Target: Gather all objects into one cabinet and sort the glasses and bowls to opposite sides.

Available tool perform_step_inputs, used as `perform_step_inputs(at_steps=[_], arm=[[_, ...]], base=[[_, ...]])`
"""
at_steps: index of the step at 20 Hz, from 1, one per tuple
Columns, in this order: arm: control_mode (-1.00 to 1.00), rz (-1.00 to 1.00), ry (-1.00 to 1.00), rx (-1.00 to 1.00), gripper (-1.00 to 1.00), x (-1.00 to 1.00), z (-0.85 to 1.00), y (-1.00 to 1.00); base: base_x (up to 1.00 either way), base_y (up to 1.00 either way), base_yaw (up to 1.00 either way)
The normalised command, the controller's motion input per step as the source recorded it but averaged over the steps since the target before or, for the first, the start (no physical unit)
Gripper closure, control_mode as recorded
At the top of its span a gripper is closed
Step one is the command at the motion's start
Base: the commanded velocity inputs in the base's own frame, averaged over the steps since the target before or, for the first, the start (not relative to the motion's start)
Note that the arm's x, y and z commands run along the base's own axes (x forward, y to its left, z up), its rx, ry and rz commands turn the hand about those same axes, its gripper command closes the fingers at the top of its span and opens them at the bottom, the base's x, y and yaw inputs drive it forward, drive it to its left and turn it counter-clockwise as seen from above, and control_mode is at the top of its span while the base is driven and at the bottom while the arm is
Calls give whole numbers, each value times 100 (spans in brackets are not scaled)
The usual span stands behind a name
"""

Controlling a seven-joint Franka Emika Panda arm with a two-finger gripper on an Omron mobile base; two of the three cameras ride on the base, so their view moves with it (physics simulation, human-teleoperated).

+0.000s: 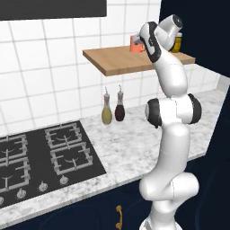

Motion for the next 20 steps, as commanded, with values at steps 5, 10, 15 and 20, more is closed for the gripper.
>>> perform_step_inputs(at_steps=[5, 10, 15, 20], arm=[[-100, 0, 3, 6, 100, 10, -17, -28], [-100, 0, 6, 6, 100, 13, -25, -40], [-100, 0, 1, 7, 100, 1, -11, -40], [-100, 0, 0, 7, 100, -10, -2, -29]], base=[[0, 0, 0], [0, 0, 0], [0, 0, 0], [0, 0, 0]])
